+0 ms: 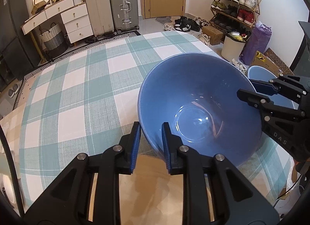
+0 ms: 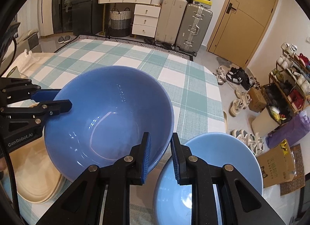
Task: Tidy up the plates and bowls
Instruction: 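Open the left gripper to set the darker blue bowl on the table, then move the left tool toward the rim of the light-blue bowl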
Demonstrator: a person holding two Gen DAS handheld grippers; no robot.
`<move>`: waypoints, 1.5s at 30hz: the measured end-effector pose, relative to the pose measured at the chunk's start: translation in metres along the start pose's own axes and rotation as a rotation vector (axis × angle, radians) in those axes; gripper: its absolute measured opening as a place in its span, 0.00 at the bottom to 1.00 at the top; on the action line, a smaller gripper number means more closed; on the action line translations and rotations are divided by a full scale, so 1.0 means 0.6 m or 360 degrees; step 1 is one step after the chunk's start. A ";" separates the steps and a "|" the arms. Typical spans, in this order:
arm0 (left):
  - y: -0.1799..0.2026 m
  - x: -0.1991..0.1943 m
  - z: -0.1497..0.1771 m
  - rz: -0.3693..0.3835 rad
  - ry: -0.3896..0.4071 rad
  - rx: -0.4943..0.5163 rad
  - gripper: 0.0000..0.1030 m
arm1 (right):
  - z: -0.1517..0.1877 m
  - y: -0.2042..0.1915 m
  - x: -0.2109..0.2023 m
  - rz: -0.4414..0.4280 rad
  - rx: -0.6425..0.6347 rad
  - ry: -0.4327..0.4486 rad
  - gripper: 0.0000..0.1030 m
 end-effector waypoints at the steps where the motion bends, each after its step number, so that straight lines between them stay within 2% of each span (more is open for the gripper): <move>1: 0.000 0.000 0.000 0.0002 0.0000 -0.0003 0.17 | 0.000 0.000 0.001 -0.0001 0.0000 -0.0001 0.19; 10: -0.002 -0.005 0.010 0.0035 -0.0016 -0.0056 0.20 | 0.000 -0.003 0.008 -0.0024 0.0007 -0.0009 0.20; 15: 0.000 -0.019 0.007 0.0107 -0.0007 -0.0112 0.38 | -0.006 0.004 -0.001 -0.0047 0.0039 -0.0001 0.27; 19: 0.006 -0.046 -0.004 0.0131 0.0043 -0.0129 0.56 | -0.019 0.014 -0.032 -0.0084 0.0079 0.0061 0.50; 21: 0.014 -0.065 -0.010 0.0160 0.0070 -0.0135 0.70 | -0.022 0.022 -0.053 -0.0095 0.0102 0.0088 0.59; 22: 0.016 -0.074 -0.013 0.0168 0.0083 -0.0143 0.73 | -0.024 0.026 -0.061 -0.0087 0.0112 0.0103 0.68; 23: 0.018 -0.082 -0.015 0.0171 0.0094 -0.0148 0.73 | -0.026 0.031 -0.072 -0.0079 0.0124 0.0126 0.76; 27: 0.030 -0.117 -0.025 0.0172 0.0138 -0.0151 0.77 | -0.030 0.043 -0.116 -0.0092 0.0155 0.0180 0.82; 31: 0.049 -0.149 -0.029 0.0146 0.0161 -0.0117 0.80 | -0.031 0.060 -0.154 -0.0076 0.0198 0.0223 0.95; 34: 0.063 -0.170 -0.030 0.0138 0.0183 -0.0103 0.91 | -0.027 0.072 -0.185 -0.0085 0.0222 0.0257 0.97; 35: 0.067 -0.178 -0.030 0.0136 0.0194 -0.0103 0.97 | -0.025 0.075 -0.193 -0.0095 0.0234 0.0263 0.97; 45: 0.131 -0.230 -0.022 0.0169 0.0233 -0.0083 0.98 | 0.006 0.125 -0.262 -0.0122 0.0356 0.0322 0.99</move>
Point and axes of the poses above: each gripper's, at about its wrist camera, not at the fingertips, and x roughly the way its jaws point, y to its right, z to its underside, the point moved 10 cm from there along x, roughly the way its jaws point, and after that the axes turned 5 degrees about x, right-handed, at the moved point
